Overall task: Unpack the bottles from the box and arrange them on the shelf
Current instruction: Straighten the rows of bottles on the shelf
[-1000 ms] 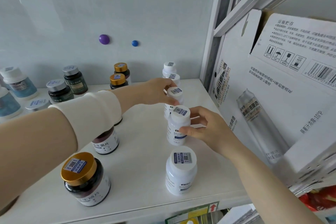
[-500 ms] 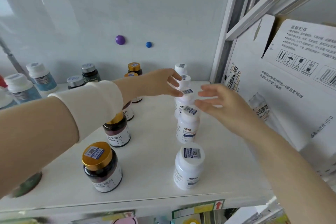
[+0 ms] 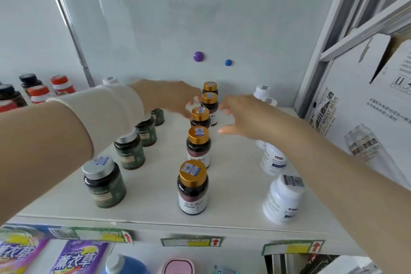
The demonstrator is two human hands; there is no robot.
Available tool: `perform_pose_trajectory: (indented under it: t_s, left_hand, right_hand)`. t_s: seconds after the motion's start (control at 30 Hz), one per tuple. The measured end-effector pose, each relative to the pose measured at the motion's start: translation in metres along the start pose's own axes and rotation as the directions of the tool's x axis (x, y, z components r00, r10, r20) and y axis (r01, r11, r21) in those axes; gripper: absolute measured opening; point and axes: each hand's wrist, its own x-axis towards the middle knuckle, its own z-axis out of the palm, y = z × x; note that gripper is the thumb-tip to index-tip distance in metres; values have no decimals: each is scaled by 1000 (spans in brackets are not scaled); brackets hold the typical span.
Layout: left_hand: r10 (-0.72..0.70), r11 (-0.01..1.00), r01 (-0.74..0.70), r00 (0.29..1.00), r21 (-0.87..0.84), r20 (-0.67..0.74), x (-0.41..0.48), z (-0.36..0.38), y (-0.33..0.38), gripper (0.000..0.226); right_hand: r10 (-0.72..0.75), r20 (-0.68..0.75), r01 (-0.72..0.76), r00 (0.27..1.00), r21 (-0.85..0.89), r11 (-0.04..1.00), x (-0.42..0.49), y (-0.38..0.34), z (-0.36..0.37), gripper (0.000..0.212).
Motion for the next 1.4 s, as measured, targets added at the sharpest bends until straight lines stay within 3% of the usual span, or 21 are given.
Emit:
perform_pose_trajectory:
  t_s: [0.17, 0.3, 0.4, 0.57, 0.97, 1.07, 1.2, 1.3, 1.4]
  left_hand:
    - [83, 975, -76, 996, -208, 26, 7, 10, -13, 56]
    - [165, 943, -142, 985, -301, 51, 19, 26, -26, 57]
    - [186, 913, -156, 982, -377, 43, 23, 34, -28, 56]
    - [201, 861, -164, 979, -482, 26, 30, 37, -29, 50]
    - [216, 846, -161, 975, -508, 50, 35, 36, -19, 49]
    - [206, 854, -157, 978, -496, 45, 34, 36, -18, 50]
    - [186, 899, -151, 982, -411, 45, 30, 34, -15, 56]
    - [186, 935, -157, 981, -319, 62, 19, 18, -17, 57]
    - [149, 939, -132, 988, -316, 28, 1, -12, -29, 53]
  right_hand:
    - [111, 5, -108, 994, 306, 946, -6, -24, 25, 57]
    - [265, 11, -221, 964, 586, 780, -6, -28, 58, 61]
    - [317, 32, -253, 948, 680, 688, -4, -29, 73, 57]
    - [349, 35, -269, 936, 710, 651, 2, -31, 84, 46]
    - [356, 33, -275, 934, 704, 655, 0, -20, 84, 44]
    - [347, 37, -271, 937, 704, 657, -1, -21, 84, 44]
    - [333, 64, -277, 941, 711, 646, -5, -24, 76, 60]
    - [331, -6, -222, 943, 731, 645, -6, -25, 57, 64]
    - [281, -96, -150, 955, 662, 734, 2, -31, 31, 64]
